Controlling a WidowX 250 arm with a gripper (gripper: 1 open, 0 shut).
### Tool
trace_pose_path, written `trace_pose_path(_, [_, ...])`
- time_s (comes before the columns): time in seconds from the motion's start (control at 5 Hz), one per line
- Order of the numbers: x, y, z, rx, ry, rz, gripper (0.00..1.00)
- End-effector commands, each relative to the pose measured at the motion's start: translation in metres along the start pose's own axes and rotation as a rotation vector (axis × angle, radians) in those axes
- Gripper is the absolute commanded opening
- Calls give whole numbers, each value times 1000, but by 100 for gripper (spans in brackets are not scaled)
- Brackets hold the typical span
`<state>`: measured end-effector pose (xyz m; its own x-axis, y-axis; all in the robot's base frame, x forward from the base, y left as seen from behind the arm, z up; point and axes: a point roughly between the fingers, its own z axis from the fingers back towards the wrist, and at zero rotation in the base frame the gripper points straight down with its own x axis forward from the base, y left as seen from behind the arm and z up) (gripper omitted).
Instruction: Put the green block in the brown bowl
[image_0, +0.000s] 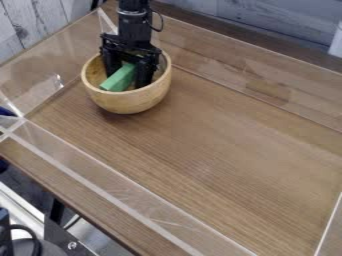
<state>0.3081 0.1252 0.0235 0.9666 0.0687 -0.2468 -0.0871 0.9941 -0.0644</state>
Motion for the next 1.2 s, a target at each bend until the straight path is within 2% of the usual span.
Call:
trace_pose_path(0.0, [-1, -13, 15, -22, -27, -17, 100])
trace_pose_path(0.4, [-10, -24, 57, -38, -109, -25, 100])
trace_pose_path(0.6, [-17, -33, 91, -38, -183, -34, 100])
trace_pose_path(0.8, [-23, -43, 122, -28, -240, -44, 100])
trace_pose_path(1.0, [-30, -52, 142, -23, -272, -63, 100])
